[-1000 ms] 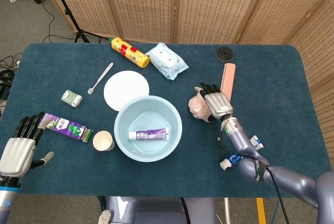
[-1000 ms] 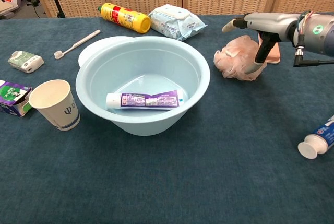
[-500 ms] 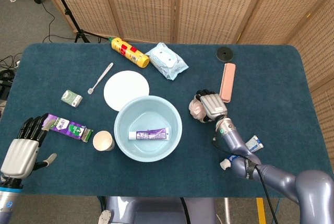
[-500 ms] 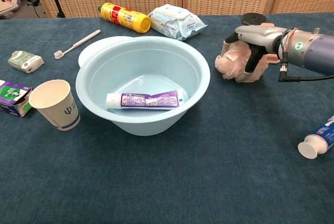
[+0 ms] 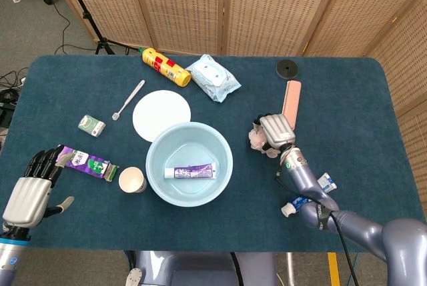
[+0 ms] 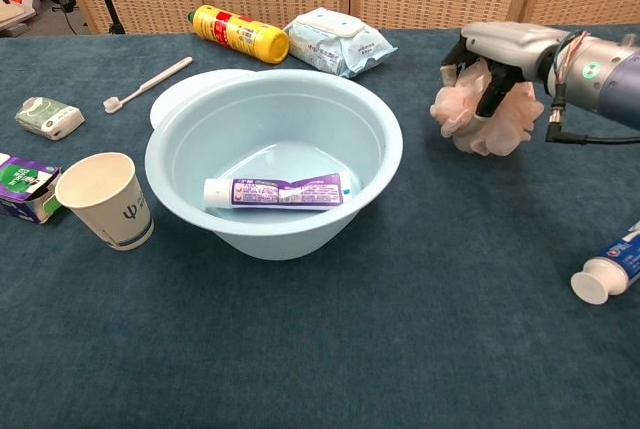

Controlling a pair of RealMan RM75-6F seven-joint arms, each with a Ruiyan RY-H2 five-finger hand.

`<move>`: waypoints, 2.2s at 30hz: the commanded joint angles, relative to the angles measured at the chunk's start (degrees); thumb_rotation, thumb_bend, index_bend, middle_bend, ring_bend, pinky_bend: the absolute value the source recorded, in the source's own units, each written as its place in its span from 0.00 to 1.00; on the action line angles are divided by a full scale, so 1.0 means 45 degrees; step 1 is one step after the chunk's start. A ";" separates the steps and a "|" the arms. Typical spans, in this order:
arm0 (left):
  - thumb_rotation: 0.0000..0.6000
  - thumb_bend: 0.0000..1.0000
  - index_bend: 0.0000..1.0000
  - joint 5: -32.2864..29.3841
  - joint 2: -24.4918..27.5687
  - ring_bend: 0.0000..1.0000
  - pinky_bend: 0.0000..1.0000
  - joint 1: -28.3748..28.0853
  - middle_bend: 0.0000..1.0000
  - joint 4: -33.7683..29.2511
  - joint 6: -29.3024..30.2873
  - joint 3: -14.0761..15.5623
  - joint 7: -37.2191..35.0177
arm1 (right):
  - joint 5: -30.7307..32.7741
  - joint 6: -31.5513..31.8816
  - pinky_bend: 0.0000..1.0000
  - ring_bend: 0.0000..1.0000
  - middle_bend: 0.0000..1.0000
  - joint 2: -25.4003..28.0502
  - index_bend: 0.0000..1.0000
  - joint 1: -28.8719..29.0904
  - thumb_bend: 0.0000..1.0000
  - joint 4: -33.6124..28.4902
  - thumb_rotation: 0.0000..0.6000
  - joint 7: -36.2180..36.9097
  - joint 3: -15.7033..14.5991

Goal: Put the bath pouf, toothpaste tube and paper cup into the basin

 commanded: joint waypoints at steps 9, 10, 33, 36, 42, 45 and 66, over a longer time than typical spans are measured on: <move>1.00 0.18 0.00 0.0272 0.0236 0.00 0.00 -0.0022 0.00 -0.0041 -0.0014 0.0138 -0.0600 | 0.1047 0.1891 0.47 0.43 0.46 0.2575 0.62 -0.0003 0.10 -0.5054 1.00 -0.3106 0.1124; 1.00 0.18 0.00 0.0344 0.0257 0.00 0.00 -0.0019 0.00 -0.0043 -0.0004 0.0171 -0.0657 | 0.1169 0.2055 0.47 0.43 0.46 0.2698 0.62 0.0023 0.10 -0.5482 1.00 -0.3432 0.1171; 1.00 0.18 0.00 0.0635 0.0539 0.00 0.00 0.0039 0.00 -0.0085 0.0167 0.0298 -0.1171 | 0.2831 0.4615 0.47 0.41 0.39 0.0801 0.61 0.1982 0.07 -1.0713 1.00 -0.7932 0.1255; 1.00 0.18 0.00 0.0600 0.0486 0.00 0.00 0.0027 0.00 -0.0031 0.0111 0.0306 -0.1160 | 0.3185 0.4325 0.39 0.21 0.21 0.0987 0.49 0.2017 0.05 -1.0674 1.00 -0.7893 0.1058; 1.00 0.18 0.00 0.0572 0.0409 0.00 0.00 -0.0027 0.00 -0.0036 -0.0002 0.0305 -0.0995 | 0.3253 0.4236 0.15 0.00 0.00 0.1385 0.28 0.1858 0.03 -1.0554 1.00 -0.7495 0.0829; 1.00 0.18 0.00 0.0578 0.0388 0.00 0.00 -0.0029 0.00 -0.0069 -0.0011 0.0313 -0.0892 | 0.3206 0.4283 0.14 0.00 0.00 0.1748 0.27 0.1672 0.03 -1.0604 1.00 -0.7349 0.0627; 1.00 0.18 0.00 0.1031 0.0418 0.00 0.00 0.0103 0.00 -0.0233 0.0317 0.0453 -0.0661 | 0.2406 0.6382 0.11 0.00 0.00 0.4651 0.27 -0.1375 0.03 -1.3554 1.00 -0.6470 -0.1803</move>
